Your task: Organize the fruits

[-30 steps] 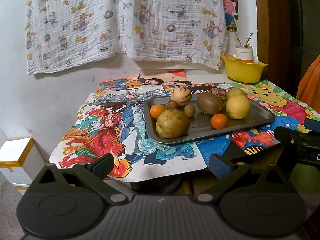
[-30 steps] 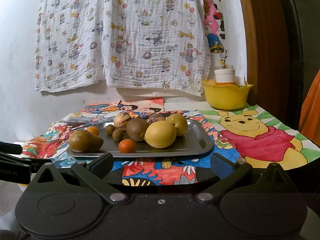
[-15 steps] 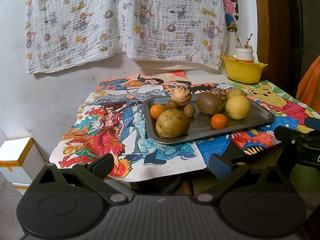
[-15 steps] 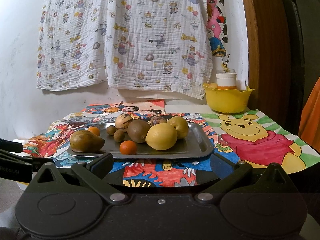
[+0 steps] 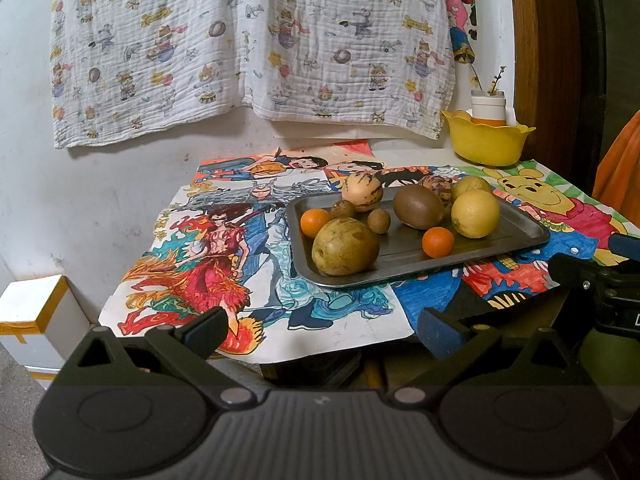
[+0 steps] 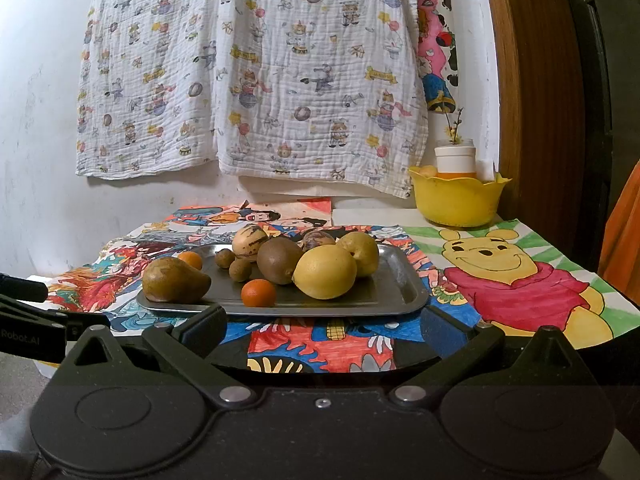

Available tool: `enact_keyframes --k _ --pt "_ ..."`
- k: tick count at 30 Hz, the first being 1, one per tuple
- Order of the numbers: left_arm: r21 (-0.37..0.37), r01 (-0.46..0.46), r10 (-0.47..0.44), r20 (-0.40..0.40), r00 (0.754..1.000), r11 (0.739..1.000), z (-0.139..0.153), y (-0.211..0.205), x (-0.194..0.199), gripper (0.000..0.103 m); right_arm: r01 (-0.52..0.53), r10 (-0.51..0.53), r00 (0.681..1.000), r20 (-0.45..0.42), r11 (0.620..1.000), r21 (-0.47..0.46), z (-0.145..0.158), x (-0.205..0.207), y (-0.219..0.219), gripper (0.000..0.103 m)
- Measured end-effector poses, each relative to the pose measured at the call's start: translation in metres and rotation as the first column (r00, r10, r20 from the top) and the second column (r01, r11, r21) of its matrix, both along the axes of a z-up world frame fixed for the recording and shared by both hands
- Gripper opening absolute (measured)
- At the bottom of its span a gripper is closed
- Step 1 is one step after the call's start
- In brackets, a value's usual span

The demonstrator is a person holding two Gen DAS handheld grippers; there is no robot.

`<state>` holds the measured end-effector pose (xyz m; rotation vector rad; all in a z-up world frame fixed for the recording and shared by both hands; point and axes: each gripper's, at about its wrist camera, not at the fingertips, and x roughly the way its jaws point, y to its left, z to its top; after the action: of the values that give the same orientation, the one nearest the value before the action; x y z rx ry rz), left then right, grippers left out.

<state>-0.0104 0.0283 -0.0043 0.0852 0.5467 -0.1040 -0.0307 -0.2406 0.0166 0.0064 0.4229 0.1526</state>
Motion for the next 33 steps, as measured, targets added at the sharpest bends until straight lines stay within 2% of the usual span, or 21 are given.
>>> enact_keyframes --k 27,33 --pt "0.0 0.012 -0.012 -0.002 1.0 1.0 0.001 -0.0003 -0.0018 0.103 -0.002 0.002 1.0 -0.003 1.0 0.001 -0.0011 -0.0002 -0.0003 0.102" --pt "-0.029 0.009 -0.009 -0.015 1.0 1.0 0.0005 0.0035 0.0005 0.103 0.0 0.0 1.0 0.0 1.0 -0.003 -0.0011 -0.0002 -0.0007 0.102"
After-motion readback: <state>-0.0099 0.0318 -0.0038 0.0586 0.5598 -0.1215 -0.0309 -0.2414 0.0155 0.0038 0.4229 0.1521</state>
